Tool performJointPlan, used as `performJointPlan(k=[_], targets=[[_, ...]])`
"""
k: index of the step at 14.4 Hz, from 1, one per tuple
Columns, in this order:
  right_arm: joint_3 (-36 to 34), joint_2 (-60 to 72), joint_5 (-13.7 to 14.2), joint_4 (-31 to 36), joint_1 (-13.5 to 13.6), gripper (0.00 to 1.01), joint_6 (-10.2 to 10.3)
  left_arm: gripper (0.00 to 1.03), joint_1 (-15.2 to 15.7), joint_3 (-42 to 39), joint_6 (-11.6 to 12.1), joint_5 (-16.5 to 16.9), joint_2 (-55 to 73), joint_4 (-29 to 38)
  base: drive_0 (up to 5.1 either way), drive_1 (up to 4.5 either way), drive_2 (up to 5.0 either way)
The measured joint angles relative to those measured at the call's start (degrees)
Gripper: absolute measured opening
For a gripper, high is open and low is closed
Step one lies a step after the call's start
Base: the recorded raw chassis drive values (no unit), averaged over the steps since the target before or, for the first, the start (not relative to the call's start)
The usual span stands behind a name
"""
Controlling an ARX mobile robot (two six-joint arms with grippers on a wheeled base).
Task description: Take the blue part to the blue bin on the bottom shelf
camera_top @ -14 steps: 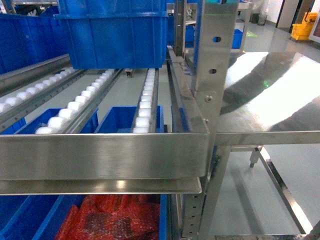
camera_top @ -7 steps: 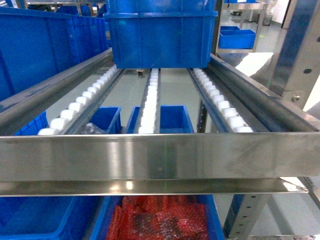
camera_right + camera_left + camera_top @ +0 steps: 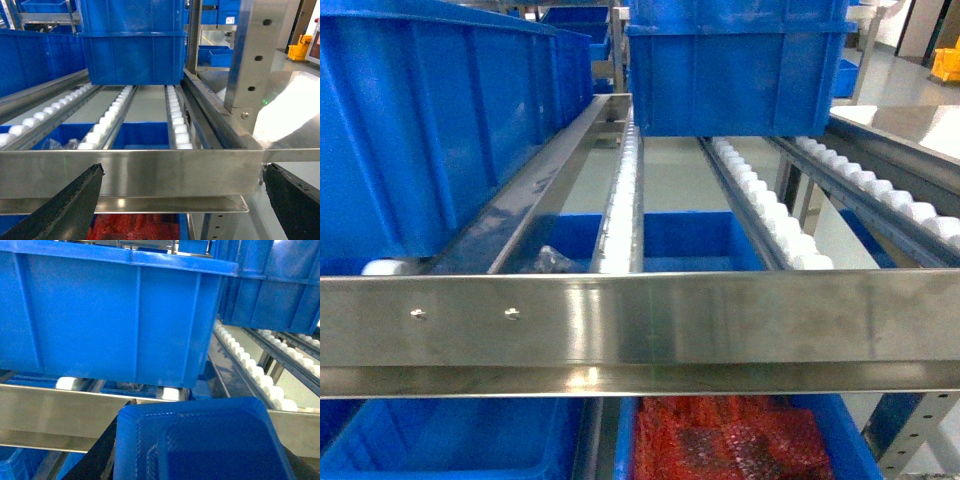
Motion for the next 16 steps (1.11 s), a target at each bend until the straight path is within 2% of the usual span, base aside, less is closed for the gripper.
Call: performJointPlan(k=[2,16], targets=[[0.0,0.0,-0.02,0.09,0.0,0.98,0.0,0.44,0.0,0.0,0.0,0.02,0.0,0.04,-5.0,2.45,2.4],[0.0,0.0,-0.2,0.11,0.0,0.98,0.0,0.44,0.07,-0.02,-0.02,-0.11,-0.07,0.02,0.0,0.0,0.0]])
